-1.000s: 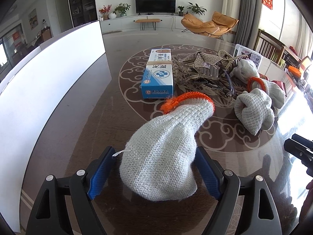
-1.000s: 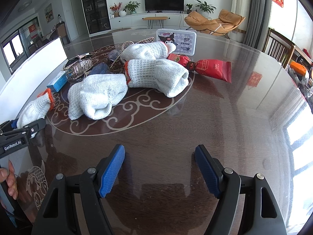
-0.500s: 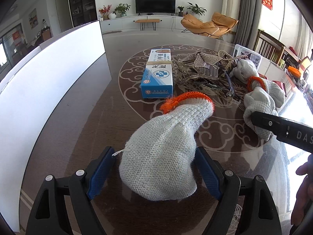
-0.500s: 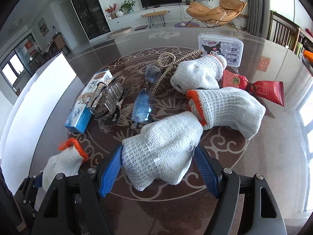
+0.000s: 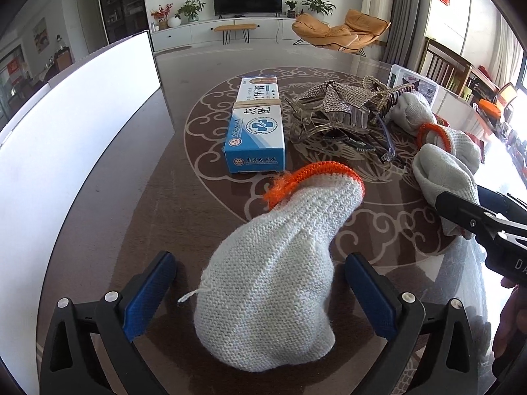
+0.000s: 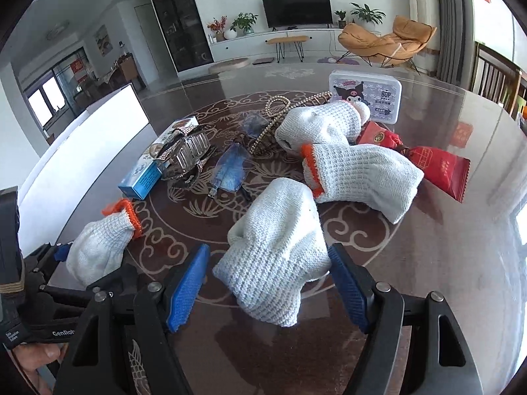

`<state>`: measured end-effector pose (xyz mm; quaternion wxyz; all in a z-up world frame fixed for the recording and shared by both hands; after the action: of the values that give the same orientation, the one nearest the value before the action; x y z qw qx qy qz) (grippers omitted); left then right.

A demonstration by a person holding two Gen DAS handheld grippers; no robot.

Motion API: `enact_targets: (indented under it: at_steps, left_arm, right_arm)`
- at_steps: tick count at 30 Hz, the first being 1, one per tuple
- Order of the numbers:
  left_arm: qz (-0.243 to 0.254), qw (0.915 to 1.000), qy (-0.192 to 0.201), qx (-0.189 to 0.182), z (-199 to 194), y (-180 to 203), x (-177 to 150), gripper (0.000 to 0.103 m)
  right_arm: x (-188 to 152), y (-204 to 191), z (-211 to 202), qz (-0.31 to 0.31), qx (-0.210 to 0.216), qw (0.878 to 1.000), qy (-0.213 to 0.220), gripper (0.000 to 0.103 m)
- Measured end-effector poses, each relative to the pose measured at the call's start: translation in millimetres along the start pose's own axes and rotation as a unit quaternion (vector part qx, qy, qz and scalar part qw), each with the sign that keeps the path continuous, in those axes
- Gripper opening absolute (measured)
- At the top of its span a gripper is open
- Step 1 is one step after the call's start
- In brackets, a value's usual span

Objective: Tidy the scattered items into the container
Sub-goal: 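Grasp the white glove with the right gripper while the left carries its glove to the cardboard box, then open both grippers over the white cardboard box, dropping the gloves, and return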

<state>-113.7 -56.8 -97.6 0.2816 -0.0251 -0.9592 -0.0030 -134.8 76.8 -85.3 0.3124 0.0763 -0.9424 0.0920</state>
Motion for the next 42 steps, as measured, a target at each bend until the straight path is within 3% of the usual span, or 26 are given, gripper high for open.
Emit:
enact_targets:
  at_steps: [3, 4, 5, 6, 7, 9, 13, 17, 21, 26, 30, 33, 35, 36, 39, 42]
  left_arm:
    - [0.010, 0.9998, 0.003, -0.016, 2, 0, 4, 0.103]
    - [0.009, 0.9997, 0.007, -0.020, 0, -1, 6, 0.089]
    - [0.013, 0.9997, 0.015, -0.012, -3, -3, 6, 0.074]
    - [0.018, 0.9995, 0.020, -0.018, -7, -3, 7, 0.040]
    - [0.017, 0.9994, 0.018, -0.024, -10, -4, 7, 0.031]
    - [0.003, 0.9979, 0.007, -0.065, -16, -2, 1, 0.030]
    - [-0.029, 0.9938, -0.010, -0.106, -37, 4, -27, 0.030]
    - [-0.053, 0.9891, -0.019, -0.137, -59, 10, -48, 0.030]
    - [-0.078, 0.9879, 0.031, -0.130, -117, -33, -21, 0.030]
    - [-0.121, 0.9873, 0.101, -0.017, -183, -162, 12, 0.030]
    - [-0.195, 0.9751, 0.080, 0.068, -178, -280, 5, 0.030]
    - [-0.232, 0.9663, 0.045, 0.102, -158, -336, -11, 0.031]
    - [-0.244, 0.9629, 0.017, 0.114, -143, -355, -23, 0.037]
    - [-0.254, 0.9601, 0.006, 0.116, -137, -361, -29, 0.046]
    - [-0.270, 0.9558, -0.010, 0.117, -126, -369, -44, 0.103]
    - [-0.258, 0.9592, -0.015, 0.115, -120, -364, -51, 0.103]
  right_arm:
    - [0, 2, 8, -0.016, -0.020, 1.000, 0.002, 0.074]
    - [-3, 4, 11, -0.013, -0.019, 1.000, -0.006, 0.071]
    - [-2, 6, 9, -0.011, -0.023, 1.000, 0.000, 0.052]
    - [-1, 7, 7, -0.008, -0.019, 1.000, 0.005, 0.038]
    - [-1, 9, 5, -0.003, -0.016, 1.000, 0.005, 0.036]
    - [-4, 12, 0, 0.008, -0.008, 1.000, 0.003, 0.032]
    - [-21, 10, -20, 0.037, 0.037, 0.999, -0.010, 0.031]
    - [-44, -21, -32, 0.031, 0.087, 0.995, -0.036, 0.031]
    - [-28, -81, -46, -0.019, 0.127, 0.991, -0.031, 0.031]
    - [44, -204, -72, -0.116, 0.196, 0.974, 0.009, 0.031]
    - [91, -325, -74, -0.181, 0.252, 0.950, 0.025, 0.031]
    - [107, -401, -50, -0.205, 0.276, 0.939, 0.011, 0.032]
    - [108, -439, -26, -0.212, 0.281, 0.936, -0.004, 0.038]
    - [103, -454, -11, -0.214, 0.279, 0.936, -0.025, 0.039]
    - [85, -477, 28, -0.209, 0.270, 0.935, -0.098, 0.051]
    - [83, -482, 35, -0.208, 0.267, 0.937, -0.086, 0.054]
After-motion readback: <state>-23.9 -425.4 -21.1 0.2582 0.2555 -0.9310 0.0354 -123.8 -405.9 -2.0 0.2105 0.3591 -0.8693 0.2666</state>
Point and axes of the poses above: each gripper's, at about its wrist camera, not at the fingertips, and z roughly the way its jaws point, y to its right, x to its top, the point moved 9 cm from there along z, roughly the way its jaws point, and after that the axes turned 2 degrees about -y, right-handed, at the moved point
